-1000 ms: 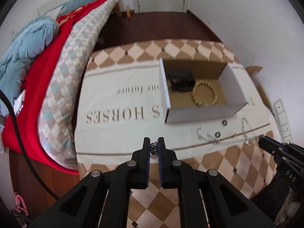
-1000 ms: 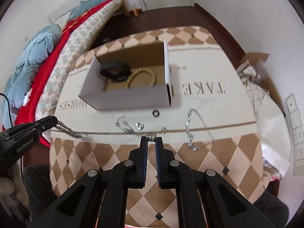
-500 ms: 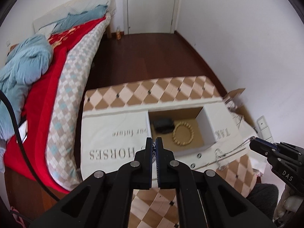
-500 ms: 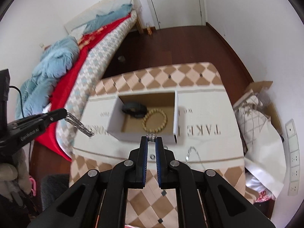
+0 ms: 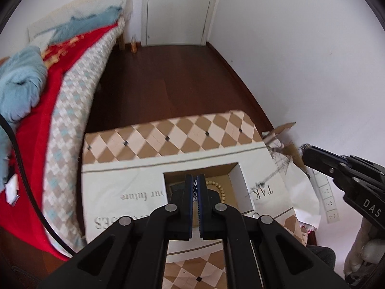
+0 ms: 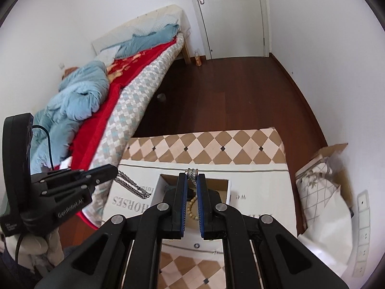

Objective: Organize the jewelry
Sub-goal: 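Carry both chains into the cardboard box and open both tools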

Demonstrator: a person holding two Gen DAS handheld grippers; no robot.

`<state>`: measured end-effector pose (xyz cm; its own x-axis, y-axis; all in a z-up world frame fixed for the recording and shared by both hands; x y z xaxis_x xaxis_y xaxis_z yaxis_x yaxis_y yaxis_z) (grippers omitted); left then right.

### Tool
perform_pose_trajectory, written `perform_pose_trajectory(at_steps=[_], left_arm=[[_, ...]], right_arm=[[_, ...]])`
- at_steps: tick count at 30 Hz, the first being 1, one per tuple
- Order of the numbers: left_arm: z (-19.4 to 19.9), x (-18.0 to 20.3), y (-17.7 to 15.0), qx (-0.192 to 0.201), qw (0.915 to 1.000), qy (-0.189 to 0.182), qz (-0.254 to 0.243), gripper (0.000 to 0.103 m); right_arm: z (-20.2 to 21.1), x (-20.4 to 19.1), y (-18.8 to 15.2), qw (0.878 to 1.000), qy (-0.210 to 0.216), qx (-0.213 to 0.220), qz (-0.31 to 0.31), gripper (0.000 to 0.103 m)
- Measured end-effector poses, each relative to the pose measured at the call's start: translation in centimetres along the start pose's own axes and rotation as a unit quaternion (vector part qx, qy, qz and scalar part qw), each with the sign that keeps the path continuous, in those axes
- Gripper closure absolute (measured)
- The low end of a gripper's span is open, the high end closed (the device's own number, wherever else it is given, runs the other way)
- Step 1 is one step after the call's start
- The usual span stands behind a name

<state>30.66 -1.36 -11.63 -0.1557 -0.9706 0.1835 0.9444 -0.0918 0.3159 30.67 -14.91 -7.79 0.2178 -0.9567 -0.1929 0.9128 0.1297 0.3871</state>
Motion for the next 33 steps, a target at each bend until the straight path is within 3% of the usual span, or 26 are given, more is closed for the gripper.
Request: perform_pose_trajectory(at_steps=[8, 14, 19, 24, 25, 26, 27, 28, 29, 30, 31, 33], left_arm=[[-8.0, -0.6, -0.8, -0.080, 0.9964, -0.023, 0.017, 0.102], [-11.8, -1.4, -1.4, -0.125, 0.9912, -0.031, 0.031, 0.102], [-12.7, -1.6, -1.5, -0.146, 0.9879, -0.033, 0.042, 0.098], [-12.4, -2.5, -1.2, -0.146, 0.9879, -0.004, 0.052, 0.095], [-12.1, -2.9, -1.1, -0.141, 0.9887, 0.009, 0.052, 0.092], [-11.7, -3.3, -1.1, -0.134, 0.9893, 0.022, 0.055, 0.089], [-11.5, -3.6, -1.0, -0.129, 0.9897, 0.029, 0.056, 0.078], [-11.0, -4.0, -1.0, -0.120, 0.9903, 0.039, 0.057, 0.055], [-10.7, -4.3, -1.0, -0.115, 0.9906, 0.045, 0.059, 0.041], [-10.3, -4.8, -1.0, -0.106, 0.9908, 0.054, 0.063, 0.017], [-9.8, -5.4, -0.9, -0.093, 0.9911, 0.066, 0.068, 0.010], [-9.2, -6.5, -0.8, -0.083, 0.9902, 0.083, 0.077, 0.009]], right_arm=[[-8.8, 0.7, 0.5, 0.997, -0.003, -0.072, -0.006, 0.095], [-14.1, 2.8, 0.6, 0.993, -0.025, -0.115, -0.017, 0.095], [-16.0, 3.9, 0.5, 0.990, -0.020, -0.134, -0.028, 0.094], [-16.7, 4.3, 0.1, 0.986, -0.006, -0.157, -0.048, 0.091], [-16.6, 4.5, 0.1, 0.987, -0.011, -0.154, -0.048, 0.085], [-16.4, 4.7, 0.1, 0.987, -0.018, -0.152, -0.050, 0.070], [-16.3, 4.8, 0.1, 0.987, -0.019, -0.151, -0.052, 0.062], [-16.2, 5.0, 0.0, 0.987, -0.020, -0.147, -0.055, 0.049], [-16.0, 5.1, 0.0, 0.987, -0.029, -0.146, -0.054, 0.044], [-15.8, 5.2, -0.1, 0.988, -0.036, -0.144, -0.051, 0.044], [-15.6, 5.3, -0.3, 0.987, -0.043, -0.144, -0.049, 0.044], [-15.4, 5.5, -0.8, 0.986, -0.077, -0.145, -0.037, 0.037]])
Point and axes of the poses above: each gripper's, at about its wrist camera, not at the fingertips, and z roughly against the way its jaws point, x to its right, y to its top, the point moved 10 cm from there along -z, roughly the way its jaws point, and after that the axes turned 13 degrees about -x, right-handed, at the moved point
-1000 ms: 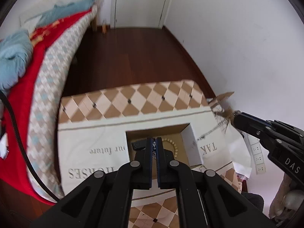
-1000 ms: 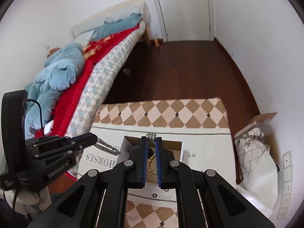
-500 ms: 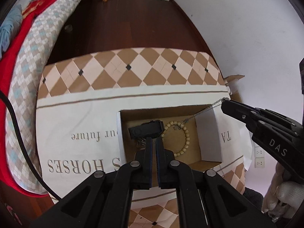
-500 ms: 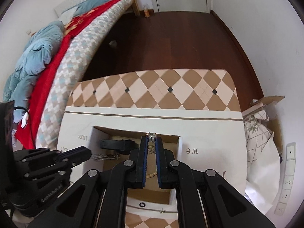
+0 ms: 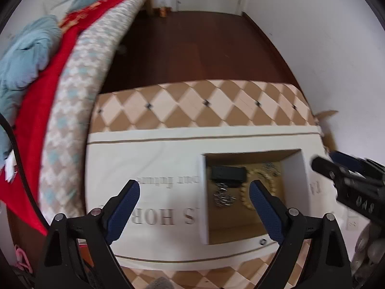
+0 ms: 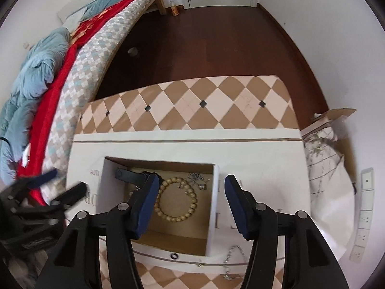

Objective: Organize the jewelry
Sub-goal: 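Lift both open tools out of the box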

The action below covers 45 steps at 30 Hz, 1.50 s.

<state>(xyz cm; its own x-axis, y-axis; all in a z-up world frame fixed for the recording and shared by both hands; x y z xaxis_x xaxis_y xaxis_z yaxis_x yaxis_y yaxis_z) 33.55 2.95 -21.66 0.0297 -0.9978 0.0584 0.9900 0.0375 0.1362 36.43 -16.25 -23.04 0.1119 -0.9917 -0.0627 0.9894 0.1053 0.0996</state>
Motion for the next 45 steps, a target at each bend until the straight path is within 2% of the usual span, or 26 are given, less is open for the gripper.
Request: perform_pose_trajectory(at_steps=[2, 3, 5, 8, 15, 29, 37, 43, 45], left_arm=[[0.0, -1.0, -0.2, 0.007, 0.9998, 0.014, 0.011, 0.001], [-0.1, -1.3, -0.3, 0.012, 0.9996, 0.021, 0.012, 0.000], [-0.1, -2.2, -0.8, 0.023, 0.9987, 0.042, 0.017, 0.000], [-0.1, -2.6, -1.9, 0.030, 0.9982, 0.048, 0.021, 0.000], [1.7, -2.5, -3.9, 0.053, 0.9964, 0.065, 0.016, 0.000], [8.5, -1.8, -8.6, 0.118, 0.9899, 0.078, 0.007, 0.000], [13.0, -0.9, -11.6, 0.157, 0.9854, 0.066, 0.001, 0.000], [14.9, -0.7, -12.9, 0.174, 0.9826, 0.061, 0.017, 0.000], [14.6, -1.0, -13.1, 0.180, 0.9807, 0.072, 0.029, 0.000]], right_arm=[[-0.1, 0.2, -0.9, 0.999, -0.033, 0.002, 0.004, 0.002], [-0.2, 0.3, -1.2, 0.999, -0.041, 0.001, 0.004, 0.000], [-0.7, 0.6, -2.4, 0.998, -0.060, -0.004, -0.001, 0.000], [-1.4, 0.8, -4.1, 0.998, -0.067, -0.007, -0.007, 0.000], [-1.0, 0.6, -6.7, 0.998, -0.059, -0.001, -0.015, 0.000], [7.1, -1.3, -11.2, 0.995, -0.057, 0.086, -0.016, 0.000], [11.5, -1.8, -14.2, 0.990, -0.056, 0.126, -0.013, 0.000], [13.8, -1.9, -15.9, 0.988, -0.032, 0.150, -0.019, 0.000], [13.8, -1.1, -16.2, 0.987, -0.016, 0.158, -0.026, 0.000]])
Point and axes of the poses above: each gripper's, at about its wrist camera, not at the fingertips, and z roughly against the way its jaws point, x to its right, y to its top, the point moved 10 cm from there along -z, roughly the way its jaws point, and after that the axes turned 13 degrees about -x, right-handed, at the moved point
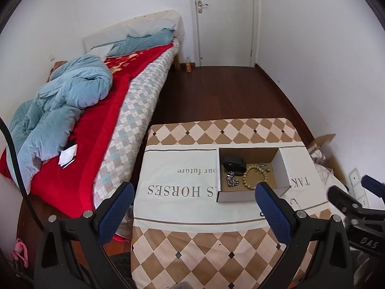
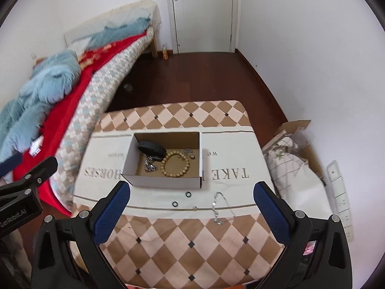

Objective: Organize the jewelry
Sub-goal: 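Lift both open tools out of the box, then grasp the silver link chain bracelet with the right tool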

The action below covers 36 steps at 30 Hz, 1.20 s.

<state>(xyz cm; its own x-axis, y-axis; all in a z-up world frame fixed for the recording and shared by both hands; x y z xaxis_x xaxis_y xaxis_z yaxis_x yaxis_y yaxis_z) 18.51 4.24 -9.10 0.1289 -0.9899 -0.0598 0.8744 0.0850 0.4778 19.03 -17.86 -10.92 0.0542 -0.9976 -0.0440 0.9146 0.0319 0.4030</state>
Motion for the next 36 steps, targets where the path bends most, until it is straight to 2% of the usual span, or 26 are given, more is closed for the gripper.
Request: perform_pose_trajectory(at_steps=[2, 6, 7, 8, 9, 11, 14, 16, 20, 25, 28, 30, 31, 32, 36], left_arm=[[-1.0, -0.2, -0.4, -0.003, 0.9998, 0.021, 0.003, 0.000], [-5.0, 0.4, -1.9, -0.036, 0.9983, 0.046, -0.006, 0.000], [-6.0, 0.5, -2.3, -0.043, 0.9974, 0.056, -0.009, 0.000], [-7.2, 0.7, -2.8, -0.053, 0.9964, 0.065, -0.013, 0.000], [-8.5, 1.1, -3.3, -0.065, 0.9951, 0.072, -0.017, 0.000], [-10.3, 1.5, -3.9, -0.081, 0.9935, 0.077, -0.020, 0.000], [-12.9, 2.5, -4.7, -0.105, 0.9906, 0.084, -0.026, 0.000], [-14.4, 3.1, -5.2, -0.118, 0.9886, 0.088, -0.031, 0.000], [-16.2, 3.9, -5.8, -0.135, 0.9849, 0.100, -0.043, 0.000], [-17.4, 3.7, -6.4, -0.150, 0.9814, 0.110, -0.048, 0.000], [-17.6, 3.6, -6.5, -0.152, 0.9809, 0.110, -0.050, 0.000], [-17.8, 3.8, -6.5, -0.153, 0.9812, 0.105, -0.051, 0.000], [-17.9, 4.0, -6.6, -0.155, 0.9815, 0.101, -0.052, 0.000], [-18.0, 4.3, -6.6, -0.156, 0.9817, 0.095, -0.053, 0.000], [-18.3, 7.6, -7.0, -0.163, 0.9837, 0.034, -0.068, 0.001]], right_arm=[[-1.1, 1.9, -0.7, 1.000, -0.006, -0.011, -0.022, 0.000], [-5.3, 7.5, -2.8, 0.995, -0.013, -0.048, -0.089, 0.003], [-6.6, 9.0, -3.4, 0.993, -0.010, -0.058, -0.103, 0.016], [-7.5, 10.1, -3.9, 0.991, -0.013, -0.067, -0.113, 0.035], [-8.8, 11.3, -4.5, 0.989, -0.016, -0.080, -0.123, 0.041], [-11.3, 13.2, -5.8, 0.984, -0.004, -0.100, -0.144, 0.044], [-14.4, 14.4, -7.4, 0.979, 0.010, -0.128, -0.158, 0.044], [-16.0, 13.9, -8.0, 0.977, 0.029, -0.142, -0.153, 0.044], [-18.2, 10.1, -8.2, 0.981, 0.058, -0.149, -0.114, 0.044], [-21.0, 7.3, -8.1, 0.984, 0.020, -0.159, -0.073, 0.044], [-21.8, 6.6, -8.3, 0.987, -0.024, -0.154, -0.033, 0.047], [-21.9, 6.3, -8.5, 0.988, -0.049, -0.144, -0.007, 0.062], [-21.9, 6.1, -8.6, 0.989, -0.044, -0.143, -0.001, 0.088], [-21.8, 6.2, -8.8, 0.989, -0.047, -0.140, 0.001, 0.097], [-21.4, 7.9, -9.0, 0.988, -0.036, -0.145, -0.027, 0.097]])
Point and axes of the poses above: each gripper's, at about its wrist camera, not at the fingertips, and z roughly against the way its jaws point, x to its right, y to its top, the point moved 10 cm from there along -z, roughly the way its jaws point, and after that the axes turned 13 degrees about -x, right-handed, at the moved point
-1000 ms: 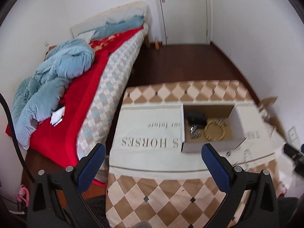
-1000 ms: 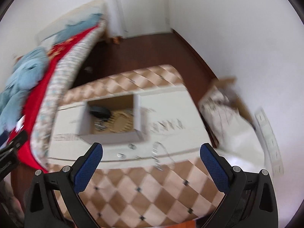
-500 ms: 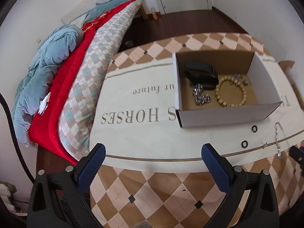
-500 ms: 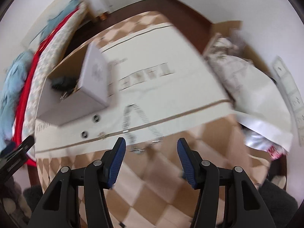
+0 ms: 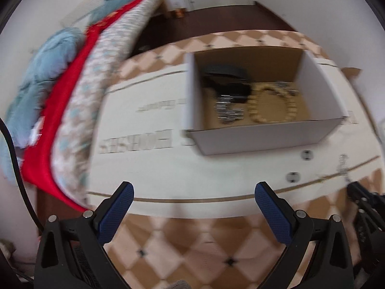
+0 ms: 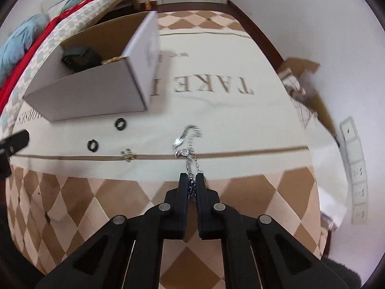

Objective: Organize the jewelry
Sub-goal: 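Grasp the silver link chain bracelet with the right tool, then grasp a small black ring with the left tool while the right tool lifts the chain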

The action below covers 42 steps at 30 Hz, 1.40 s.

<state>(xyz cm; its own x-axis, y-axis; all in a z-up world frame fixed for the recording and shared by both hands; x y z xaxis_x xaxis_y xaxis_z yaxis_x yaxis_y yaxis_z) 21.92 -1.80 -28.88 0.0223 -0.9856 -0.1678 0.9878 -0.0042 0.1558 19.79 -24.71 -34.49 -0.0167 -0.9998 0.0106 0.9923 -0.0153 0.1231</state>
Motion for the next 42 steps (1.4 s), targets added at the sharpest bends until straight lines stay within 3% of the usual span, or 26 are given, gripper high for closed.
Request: perform_pose_trajectory(at_steps=[2, 5, 9, 14, 18, 20, 21, 22, 30, 42], left_arm=[[-0.2, 2.3, 0.1, -0.003, 0.9992, -0.036, -0.017, 0.001], [-0.8, 5.7, 0.3, -0.011, 0.9969, -0.061, -0.049, 0.001], [-1.9, 8.4, 0.5, -0.017, 0.9946, -0.064, -0.080, 0.010], [-2.6, 10.1, 0.4, -0.020, 0.9924, -0.066, -0.102, 0.012], [-3.2, 11.0, 0.1, -0.027, 0.9903, -0.072, -0.116, 0.045], [-3.0, 11.2, 0.2, -0.020, 0.9894, -0.085, -0.116, 0.065], [-2.8, 11.4, 0.2, -0.017, 0.9886, -0.087, -0.121, 0.087], [-2.8, 11.5, 0.2, -0.016, 0.9884, -0.084, -0.125, 0.093], [-1.5, 11.5, 0.1, 0.003, 0.9875, -0.068, -0.142, 0.093], [3.9, 7.8, 0.9, 0.038, 0.9882, -0.104, -0.106, 0.093]], right_arm=[[0.1, 1.3, 0.0, 1.000, 0.007, -0.003, -0.023, 0.097], [0.3, 3.6, 0.0, 0.998, 0.018, -0.007, -0.053, 0.097], [0.0, 5.0, 0.0, 0.998, 0.021, -0.012, -0.066, 0.097], [0.1, 5.6, -0.1, 0.997, 0.023, -0.013, -0.072, 0.097], [0.1, 5.6, -0.2, 0.997, 0.024, -0.012, -0.075, 0.097], [0.1, 5.6, -0.2, 0.997, 0.023, -0.012, -0.075, 0.097], [0.0, 5.6, -0.2, 0.997, 0.024, -0.011, -0.076, 0.097], [0.1, 5.6, -0.2, 0.997, 0.026, -0.011, -0.077, 0.097], [1.6, 5.0, 0.3, 0.996, 0.044, 0.006, -0.078, 0.097], [10.2, 3.4, 2.3, 0.991, 0.097, 0.072, -0.062, 0.097]])
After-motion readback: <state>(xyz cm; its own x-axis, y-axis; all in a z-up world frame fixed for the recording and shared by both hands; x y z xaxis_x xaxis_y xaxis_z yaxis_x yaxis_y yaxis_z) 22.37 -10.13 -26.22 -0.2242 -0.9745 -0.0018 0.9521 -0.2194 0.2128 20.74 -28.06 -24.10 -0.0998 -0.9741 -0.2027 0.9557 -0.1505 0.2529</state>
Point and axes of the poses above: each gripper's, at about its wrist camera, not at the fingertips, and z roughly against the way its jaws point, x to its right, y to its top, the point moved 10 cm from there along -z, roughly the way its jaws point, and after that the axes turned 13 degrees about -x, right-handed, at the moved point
